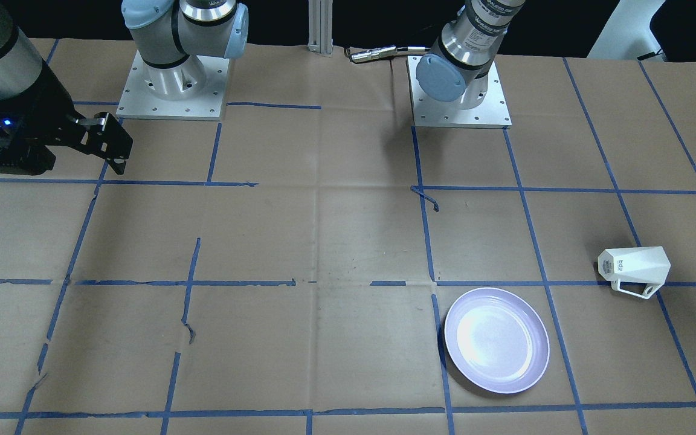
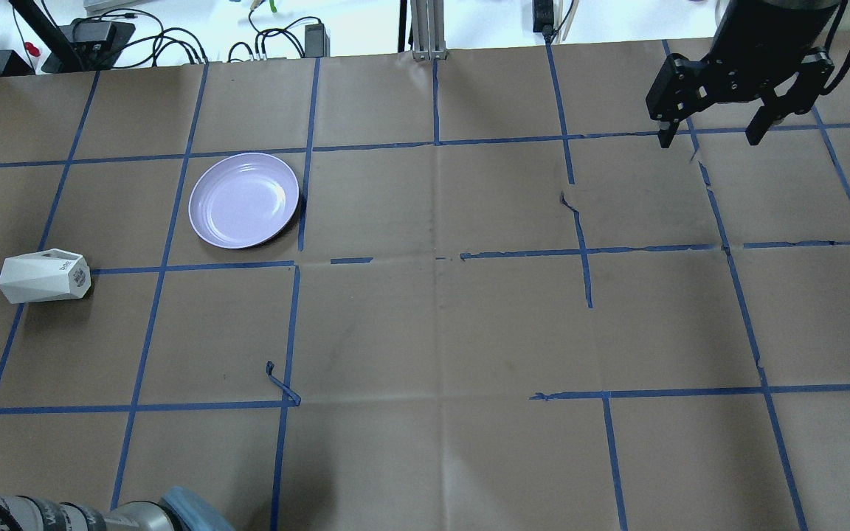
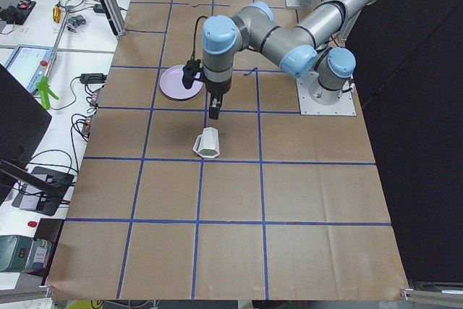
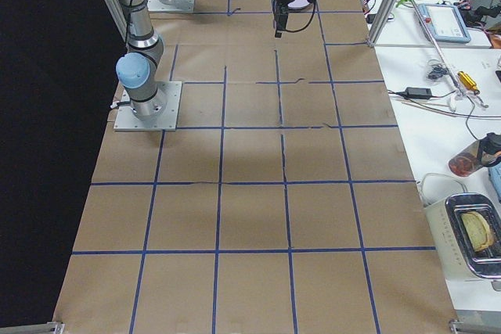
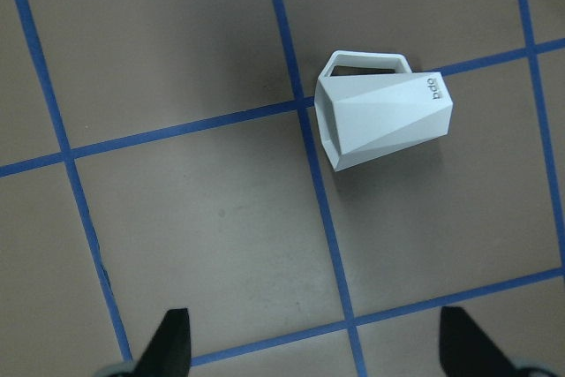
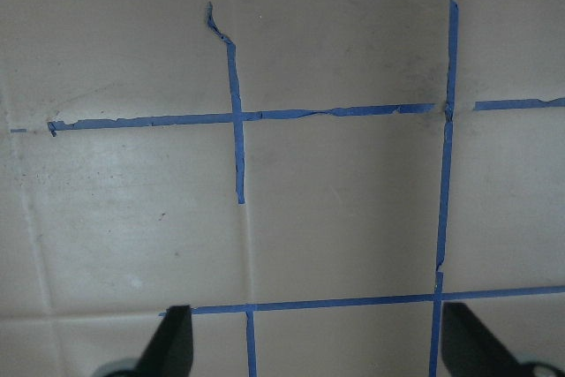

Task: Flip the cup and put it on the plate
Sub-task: 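Lower the left gripper onto the white cup and grasp it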

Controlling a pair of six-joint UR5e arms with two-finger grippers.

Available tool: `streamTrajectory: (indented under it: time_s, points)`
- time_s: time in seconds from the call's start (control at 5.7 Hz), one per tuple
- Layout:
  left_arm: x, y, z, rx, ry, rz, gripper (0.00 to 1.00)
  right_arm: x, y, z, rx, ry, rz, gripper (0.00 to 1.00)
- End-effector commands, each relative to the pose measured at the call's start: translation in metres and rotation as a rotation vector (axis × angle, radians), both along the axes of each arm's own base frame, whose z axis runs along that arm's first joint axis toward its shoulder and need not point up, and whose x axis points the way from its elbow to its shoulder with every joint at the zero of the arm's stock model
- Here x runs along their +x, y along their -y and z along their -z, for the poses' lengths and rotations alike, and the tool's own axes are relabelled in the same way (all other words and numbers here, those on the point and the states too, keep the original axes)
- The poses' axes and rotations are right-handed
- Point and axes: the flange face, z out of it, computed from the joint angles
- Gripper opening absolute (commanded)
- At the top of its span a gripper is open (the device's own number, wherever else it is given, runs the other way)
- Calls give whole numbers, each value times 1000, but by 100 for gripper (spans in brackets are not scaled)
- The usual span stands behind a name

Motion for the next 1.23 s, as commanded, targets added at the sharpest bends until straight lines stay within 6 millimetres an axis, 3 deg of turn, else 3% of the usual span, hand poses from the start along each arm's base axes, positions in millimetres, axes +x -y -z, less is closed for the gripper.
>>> streamTrajectory:
  time_s: [0.0,0.35,0.7,0.88,1.05]
  points:
    - [27,5,36,-30,-174,-19,99,0,0,0,0,0,0,100]
    - [78,-6,140,-135,-579,-217,99,0,0,0,0,2,0,100]
    - [80,8,245,-120,-914,-314,99,0,0,0,0,0,0,100]
    - [73,7,284,-93,-1018,-309,99,0,0,0,0,0,0,100]
    - [69,5,301,-90,-1058,-287,99,0,0,0,0,0,0,100]
